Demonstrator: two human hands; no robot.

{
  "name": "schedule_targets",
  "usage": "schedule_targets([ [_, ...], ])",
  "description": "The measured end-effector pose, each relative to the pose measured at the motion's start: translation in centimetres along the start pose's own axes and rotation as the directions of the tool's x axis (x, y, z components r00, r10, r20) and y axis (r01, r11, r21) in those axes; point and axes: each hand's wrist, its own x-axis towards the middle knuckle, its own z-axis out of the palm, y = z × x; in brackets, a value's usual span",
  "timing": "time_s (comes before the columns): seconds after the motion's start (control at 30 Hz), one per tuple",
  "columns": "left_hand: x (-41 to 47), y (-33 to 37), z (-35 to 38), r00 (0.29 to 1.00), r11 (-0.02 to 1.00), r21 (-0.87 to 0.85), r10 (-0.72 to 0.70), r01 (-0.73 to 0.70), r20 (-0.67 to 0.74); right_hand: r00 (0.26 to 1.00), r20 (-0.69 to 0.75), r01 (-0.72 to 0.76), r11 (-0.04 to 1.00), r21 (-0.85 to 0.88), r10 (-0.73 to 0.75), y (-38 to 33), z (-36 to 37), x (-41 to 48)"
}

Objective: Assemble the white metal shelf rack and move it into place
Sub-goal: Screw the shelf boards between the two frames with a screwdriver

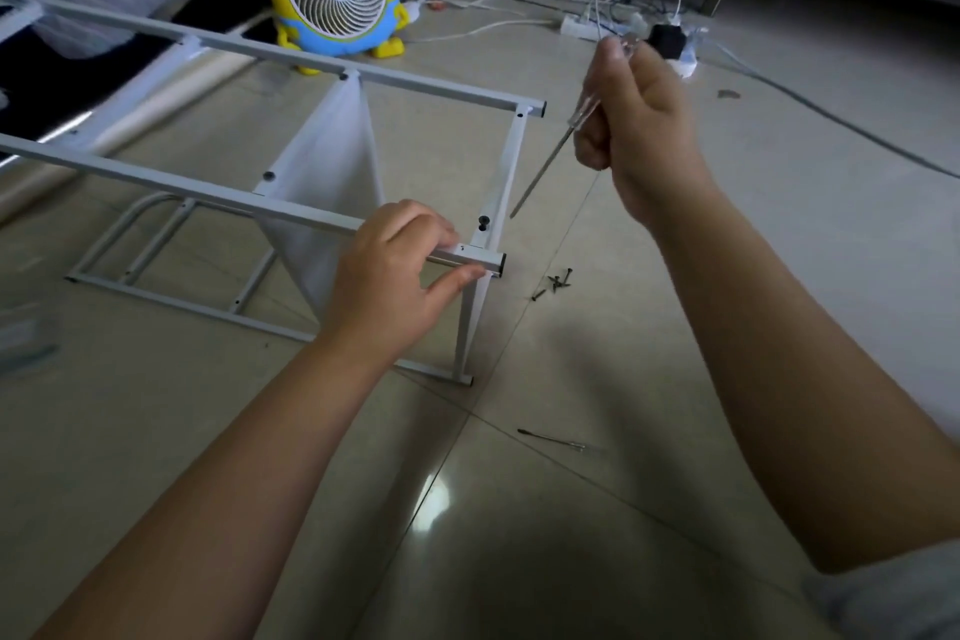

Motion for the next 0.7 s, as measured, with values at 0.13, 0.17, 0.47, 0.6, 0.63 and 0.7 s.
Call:
schedule_targets([
  [0.13,0.1,0.1,0.0,1.000,1.000,-0.013,-0.013,0.013,0.009,0.996,-0.042,0.067,0.978,-0.199,-0.077,1.0,1.0,-0.4],
  [0.17,0.1,0.1,0.0,1.000,1.000,-0.013,-0.008,0.008,0.009,0.994,-0.039,0.088,0.967,-0.239,-0.100,1.1,1.3,-0.5],
  [0.47,0.0,-0.2,0.1,1.000,1.000,-0.012,0.025,-0.025,-0.012,0.974,0.021,0.216,0.900,-0.380,-0.225,0.8,2.1,-0.3],
  [0.6,0.0,-0.1,0.0,1.000,1.000,0.004,0.026,-0.026,-0.017,0.968,0.036,0.241,0.885,-0.398,-0.247,1.0,2.1,-0.4],
  [0.63,0.0,0.0,0.1,1.000,1.000,0.003,0.025,-0.025,-0.013,0.966,0.045,0.252,0.882,-0.398,-0.256,1.0,2.1,-0.4],
  [0.7,0.0,0.0,0.0,1.000,1.000,0.008,0.028,-0.028,-0.004,0.963,0.044,0.260,0.878,-0.402,-0.265,1.3,2.1,-0.5],
])
